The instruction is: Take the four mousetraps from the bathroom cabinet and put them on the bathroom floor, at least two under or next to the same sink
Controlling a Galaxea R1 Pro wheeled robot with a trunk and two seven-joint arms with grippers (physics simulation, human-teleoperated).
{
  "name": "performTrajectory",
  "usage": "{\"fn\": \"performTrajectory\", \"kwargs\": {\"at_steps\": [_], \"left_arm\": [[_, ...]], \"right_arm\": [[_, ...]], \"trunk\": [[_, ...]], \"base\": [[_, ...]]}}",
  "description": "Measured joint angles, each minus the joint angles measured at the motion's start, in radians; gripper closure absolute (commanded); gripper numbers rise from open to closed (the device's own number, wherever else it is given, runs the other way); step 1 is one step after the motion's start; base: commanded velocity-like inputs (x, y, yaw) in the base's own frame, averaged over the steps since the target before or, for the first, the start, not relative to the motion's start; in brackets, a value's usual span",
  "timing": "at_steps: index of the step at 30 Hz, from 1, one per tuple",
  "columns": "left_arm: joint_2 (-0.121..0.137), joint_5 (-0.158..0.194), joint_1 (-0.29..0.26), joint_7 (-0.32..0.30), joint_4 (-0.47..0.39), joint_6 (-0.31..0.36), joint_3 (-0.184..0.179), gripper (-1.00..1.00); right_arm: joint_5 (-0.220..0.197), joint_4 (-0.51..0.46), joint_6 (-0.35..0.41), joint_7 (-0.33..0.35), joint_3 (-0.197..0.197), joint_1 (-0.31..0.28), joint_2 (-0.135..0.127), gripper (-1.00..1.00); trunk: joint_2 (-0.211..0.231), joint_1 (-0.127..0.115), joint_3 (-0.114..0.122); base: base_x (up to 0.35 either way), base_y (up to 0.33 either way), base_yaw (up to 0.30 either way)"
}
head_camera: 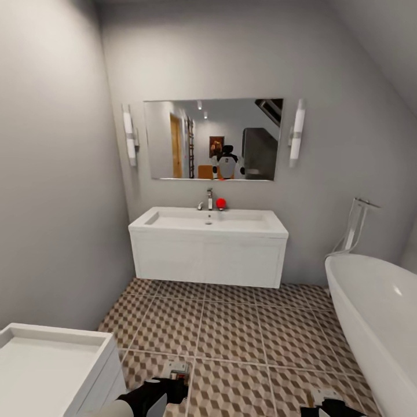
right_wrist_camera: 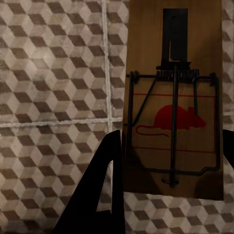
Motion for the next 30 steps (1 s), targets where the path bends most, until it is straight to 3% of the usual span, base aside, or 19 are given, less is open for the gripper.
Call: {"fn": "performTrajectory", "kwargs": {"at_steps": [10,30], "left_arm": [[0.0,0.0,0.0,-0.008,0.0,-0.005,0.001,1.0],[0.0,0.0,0.0,-0.006,0.0,-0.006,0.001,1.0]], "right_arm": [[-0.001,0.0,-0.006,-0.003,-0.001,0.0,0.0,1.0],[-0.001,0.0,0.0,-0.008,0.0,0.0,0.0,1.0]], "trunk": [[0.0,0.0,0.001],[0.0,0.0,0.01]], "base": [[0.294,0.0,-0.034],[0.056,0.0,-0.177]]}}
